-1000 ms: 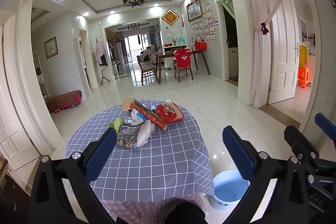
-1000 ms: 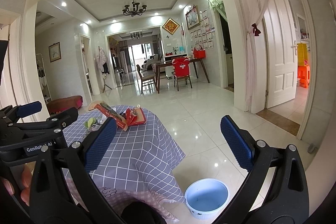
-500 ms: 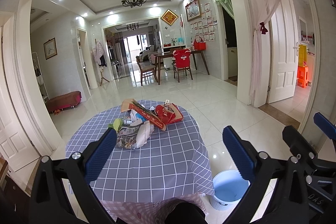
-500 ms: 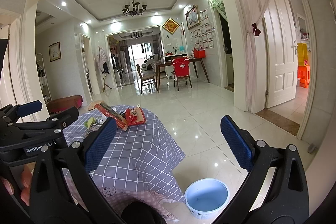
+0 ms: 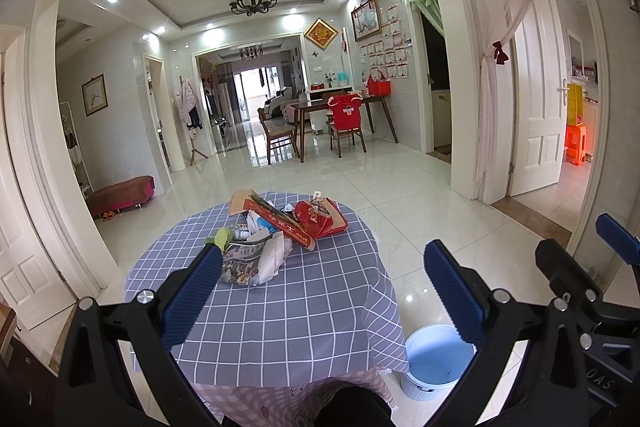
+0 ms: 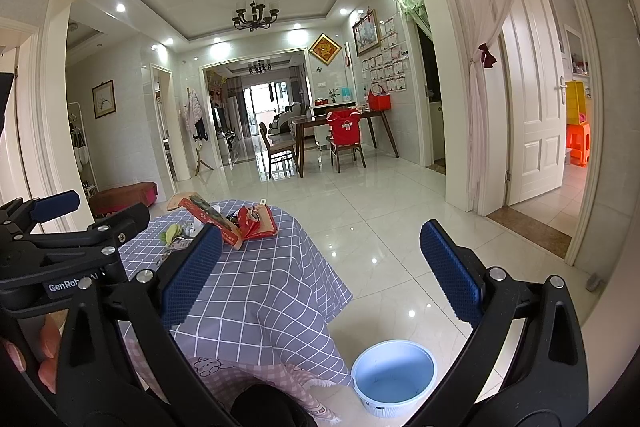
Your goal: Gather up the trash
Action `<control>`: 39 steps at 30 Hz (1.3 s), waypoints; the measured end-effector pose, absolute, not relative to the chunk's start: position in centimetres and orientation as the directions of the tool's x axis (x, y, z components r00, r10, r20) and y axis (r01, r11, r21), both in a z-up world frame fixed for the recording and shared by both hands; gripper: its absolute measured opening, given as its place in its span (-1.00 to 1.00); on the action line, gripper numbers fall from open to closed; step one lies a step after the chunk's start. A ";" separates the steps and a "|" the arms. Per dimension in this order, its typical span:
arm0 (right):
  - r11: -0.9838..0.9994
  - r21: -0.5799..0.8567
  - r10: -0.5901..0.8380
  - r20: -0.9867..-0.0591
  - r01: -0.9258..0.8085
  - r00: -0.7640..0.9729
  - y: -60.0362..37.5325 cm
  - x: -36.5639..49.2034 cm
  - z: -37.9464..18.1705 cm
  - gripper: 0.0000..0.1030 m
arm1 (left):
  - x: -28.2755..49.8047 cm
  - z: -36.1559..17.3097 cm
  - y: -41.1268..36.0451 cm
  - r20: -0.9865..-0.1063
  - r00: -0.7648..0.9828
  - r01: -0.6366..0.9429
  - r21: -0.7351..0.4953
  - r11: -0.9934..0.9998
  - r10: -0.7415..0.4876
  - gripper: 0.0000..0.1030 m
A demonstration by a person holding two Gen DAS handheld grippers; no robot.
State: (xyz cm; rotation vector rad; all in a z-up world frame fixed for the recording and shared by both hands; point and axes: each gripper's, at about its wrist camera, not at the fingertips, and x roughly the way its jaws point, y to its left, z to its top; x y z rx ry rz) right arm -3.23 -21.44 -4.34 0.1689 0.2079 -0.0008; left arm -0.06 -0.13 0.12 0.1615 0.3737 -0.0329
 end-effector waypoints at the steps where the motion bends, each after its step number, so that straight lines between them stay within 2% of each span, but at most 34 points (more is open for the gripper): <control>1: 0.986 0.167 0.018 -0.206 0.017 0.978 -21.5 -3.2 -4.3 0.88 | 0.0 0.1 -0.1 -0.366 0.930 0.061 0.151 0.987 -0.002 0.92; 31: 0.983 0.185 0.029 -0.219 0.012 0.975 -20.4 -2.5 -5.8 0.88 | 0.0 -0.8 -0.2 -0.369 0.930 0.059 0.154 0.986 0.002 0.92; 39: 0.975 0.219 0.077 -0.238 -0.024 0.968 -20.6 -1.9 -6.2 0.88 | 0.3 -1.6 0.5 -0.382 0.924 0.050 0.156 0.986 0.014 0.92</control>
